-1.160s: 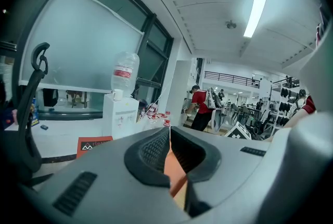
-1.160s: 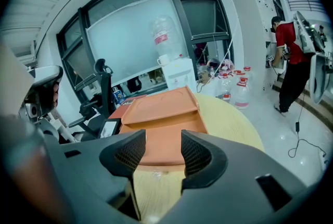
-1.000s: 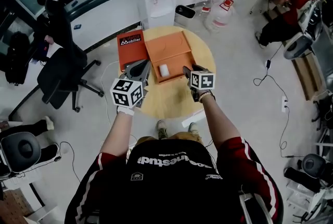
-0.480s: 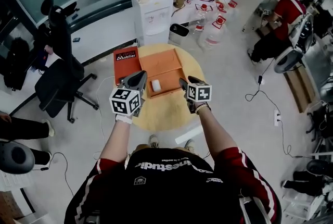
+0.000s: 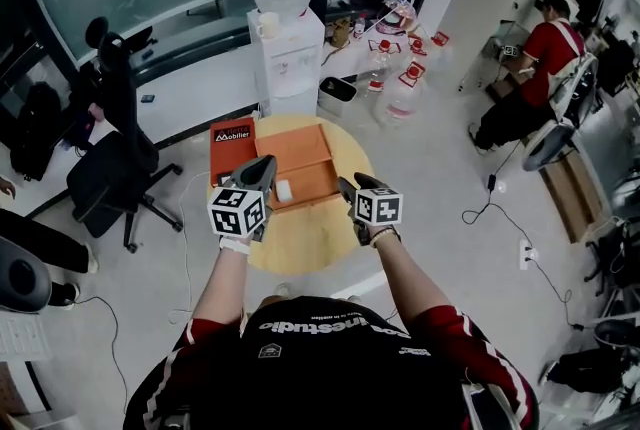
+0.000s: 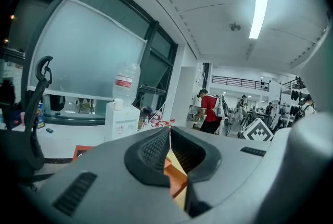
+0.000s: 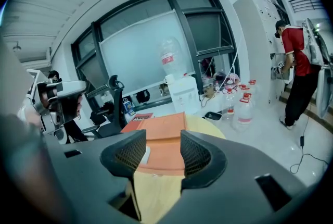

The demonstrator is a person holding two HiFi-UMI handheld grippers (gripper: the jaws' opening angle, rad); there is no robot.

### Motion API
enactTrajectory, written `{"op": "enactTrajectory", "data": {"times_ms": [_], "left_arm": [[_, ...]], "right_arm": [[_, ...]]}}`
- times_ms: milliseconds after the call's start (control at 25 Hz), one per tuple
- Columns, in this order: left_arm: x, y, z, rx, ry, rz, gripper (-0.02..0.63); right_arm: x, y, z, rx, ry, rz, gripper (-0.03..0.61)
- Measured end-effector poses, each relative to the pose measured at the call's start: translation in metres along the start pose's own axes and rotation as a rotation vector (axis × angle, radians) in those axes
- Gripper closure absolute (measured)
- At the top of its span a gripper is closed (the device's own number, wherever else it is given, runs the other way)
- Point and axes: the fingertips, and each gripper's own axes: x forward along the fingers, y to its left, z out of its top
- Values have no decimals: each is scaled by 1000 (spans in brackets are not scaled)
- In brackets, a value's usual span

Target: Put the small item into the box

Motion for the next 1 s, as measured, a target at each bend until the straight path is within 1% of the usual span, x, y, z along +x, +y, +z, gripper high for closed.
{"op": "enactTrajectory", "data": {"times_ms": [240, 520, 640, 800, 1000], "left_arm": [[0, -11, 16, 11, -13, 25, 591], [-1, -22, 32, 27, -13, 49, 591], [-6, -26, 41, 33, -36, 51, 591], [-17, -33, 60, 70, -56, 55, 591], [-32, -42, 83, 77, -103, 64, 591]], "right_arm": [[-21, -7, 16, -20, -26, 20, 350], [-55, -6, 52, -74, -82, 55, 350], [-69, -3, 67, -84, -108, 71, 350], [-87, 1, 92, -86, -164, 87, 350], [-112, 5, 120, -70, -247, 119, 350]]}}
